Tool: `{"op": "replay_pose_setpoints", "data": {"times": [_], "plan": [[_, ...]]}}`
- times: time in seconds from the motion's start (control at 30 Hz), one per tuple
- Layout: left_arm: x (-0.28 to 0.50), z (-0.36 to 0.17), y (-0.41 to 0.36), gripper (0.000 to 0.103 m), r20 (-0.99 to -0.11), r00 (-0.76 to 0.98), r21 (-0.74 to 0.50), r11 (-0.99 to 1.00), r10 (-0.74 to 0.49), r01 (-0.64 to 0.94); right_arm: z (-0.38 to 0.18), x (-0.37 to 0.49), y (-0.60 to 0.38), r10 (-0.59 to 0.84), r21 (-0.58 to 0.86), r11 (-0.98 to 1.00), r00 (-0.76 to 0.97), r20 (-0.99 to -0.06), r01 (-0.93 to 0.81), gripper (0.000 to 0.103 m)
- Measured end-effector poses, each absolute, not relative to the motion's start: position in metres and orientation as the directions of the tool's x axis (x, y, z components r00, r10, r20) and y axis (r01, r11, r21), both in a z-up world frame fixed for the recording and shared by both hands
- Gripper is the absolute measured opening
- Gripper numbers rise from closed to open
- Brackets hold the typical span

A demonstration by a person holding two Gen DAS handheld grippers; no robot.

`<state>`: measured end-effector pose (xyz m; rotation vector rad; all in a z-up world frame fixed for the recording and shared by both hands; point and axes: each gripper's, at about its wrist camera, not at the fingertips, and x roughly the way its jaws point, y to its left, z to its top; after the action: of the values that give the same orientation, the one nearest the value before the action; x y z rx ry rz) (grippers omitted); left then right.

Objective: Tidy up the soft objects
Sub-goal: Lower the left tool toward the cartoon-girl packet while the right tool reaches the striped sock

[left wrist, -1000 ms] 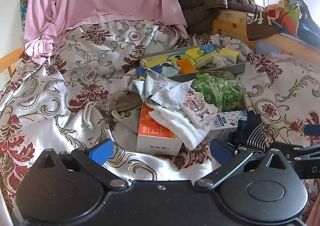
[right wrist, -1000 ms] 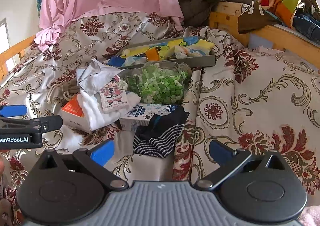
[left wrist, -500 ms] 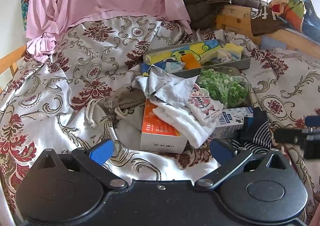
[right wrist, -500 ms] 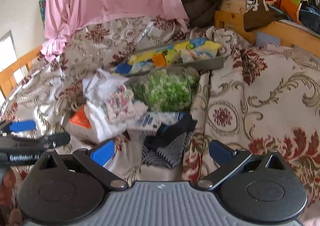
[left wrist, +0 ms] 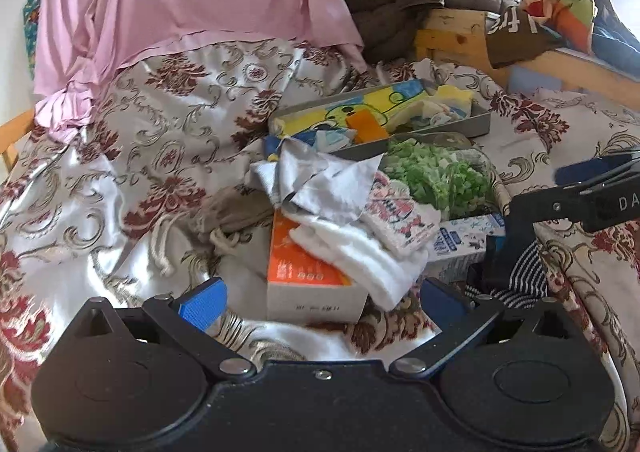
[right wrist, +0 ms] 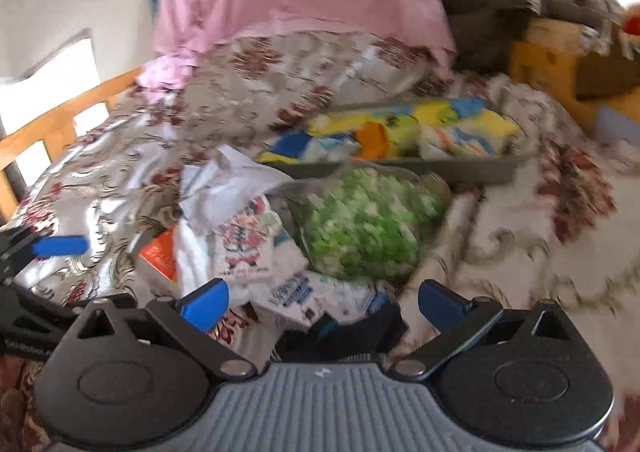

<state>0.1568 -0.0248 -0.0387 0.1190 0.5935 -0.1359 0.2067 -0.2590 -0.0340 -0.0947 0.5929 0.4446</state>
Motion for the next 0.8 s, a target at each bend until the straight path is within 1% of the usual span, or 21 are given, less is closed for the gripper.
{"op": "replay_pose_setpoints", "data": {"times": [0.07, 0.13, 0.3, 0.43, 0.53, 0.6, 0.73, 0.8], "plan": [[0.165, -0.038, -0.027, 0.102, -0.563, 0.817, 0.051, 0.982, -0.121, 0.18, -0.037, 0.208, -0.258, 0.376, -0.052, 0.874, 0.74, -0.558, -0.483, 0.103], [0.172, -0.038, -0.029, 0.102, -0.558, 0.817, 0.033, 0.98, -0.145, 0.197, -0.041, 0.21, -0.26, 0.4, -0.088, 0.834, 0.708, -0.582, -0.544, 0.103], [0.187, -0.038, -0.041, 0.102, -0.551, 0.803, -0.001, 0.963, -0.225, 0.27, -0.058, 0.209, -0.26, 0.438, -0.089, 0.77, 0.624, -0.646, -0.632, 0.103], [0.202, -0.039, -0.054, 0.102, -0.56, 0.781, -0.042, 0.951, -0.276, 0.306, -0.07, 0.205, -0.249, 0.391, -0.163, 0.744, 0.62, -0.68, -0.648, 0.103], [0.216, -0.043, -0.067, 0.102, -0.577, 0.752, -0.096, 0.941, -0.318, 0.324, -0.077, 0.209, -0.247, 0.374, -0.15, 0.755, 0.608, -0.7, -0.638, 0.103], [0.227, -0.048, -0.075, 0.102, -0.595, 0.733, -0.132, 0.939, -0.33, 0.316, -0.08, 0.21, -0.247, 0.369, -0.154, 0.754, 0.606, -0.705, -0.638, 0.103], [0.24, -0.056, -0.083, 0.102, -0.621, 0.734, -0.158, 0.961, -0.277, 0.229, -0.086, 0.211, -0.244, 0.379, -0.152, 0.731, 0.582, -0.72, -0.665, 0.103], [0.244, -0.06, -0.083, 0.102, -0.629, 0.722, -0.198, 0.957, -0.289, 0.211, -0.088, 0.213, -0.243, 0.377, -0.147, 0.729, 0.571, -0.729, -0.669, 0.103]]}}
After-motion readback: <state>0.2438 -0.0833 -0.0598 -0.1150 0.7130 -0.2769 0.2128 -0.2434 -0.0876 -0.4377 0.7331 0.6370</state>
